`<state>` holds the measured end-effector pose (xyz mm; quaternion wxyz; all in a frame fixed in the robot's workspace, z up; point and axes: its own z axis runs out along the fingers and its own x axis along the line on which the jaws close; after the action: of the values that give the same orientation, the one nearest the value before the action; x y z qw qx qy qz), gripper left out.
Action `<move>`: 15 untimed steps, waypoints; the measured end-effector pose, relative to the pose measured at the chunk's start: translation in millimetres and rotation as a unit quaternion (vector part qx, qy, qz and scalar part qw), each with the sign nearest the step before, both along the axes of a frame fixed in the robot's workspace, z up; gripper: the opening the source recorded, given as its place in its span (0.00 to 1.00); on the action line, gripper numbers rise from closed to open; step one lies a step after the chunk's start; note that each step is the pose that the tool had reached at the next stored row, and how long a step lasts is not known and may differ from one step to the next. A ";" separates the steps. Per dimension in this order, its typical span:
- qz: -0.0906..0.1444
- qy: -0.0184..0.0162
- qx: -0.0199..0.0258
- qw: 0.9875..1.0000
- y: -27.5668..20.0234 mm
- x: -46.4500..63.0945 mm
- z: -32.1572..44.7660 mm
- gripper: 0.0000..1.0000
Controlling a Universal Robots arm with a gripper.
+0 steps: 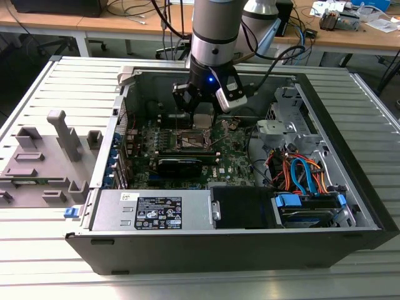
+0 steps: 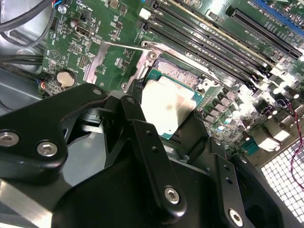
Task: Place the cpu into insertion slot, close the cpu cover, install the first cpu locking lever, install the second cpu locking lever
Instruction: 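Place the cpu into insertion slot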
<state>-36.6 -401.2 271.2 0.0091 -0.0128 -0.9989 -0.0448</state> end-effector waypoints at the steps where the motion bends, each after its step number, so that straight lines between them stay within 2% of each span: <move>1: 0.000 0.000 0.000 1.000 0.0 0.0 -0.2 0.55; 15: 0.000 0.000 0.000 1.000 -0.5 0.0 -3.1 0.55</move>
<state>-36.5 -401.6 268.1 0.0091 -0.0128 -0.9989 -0.0448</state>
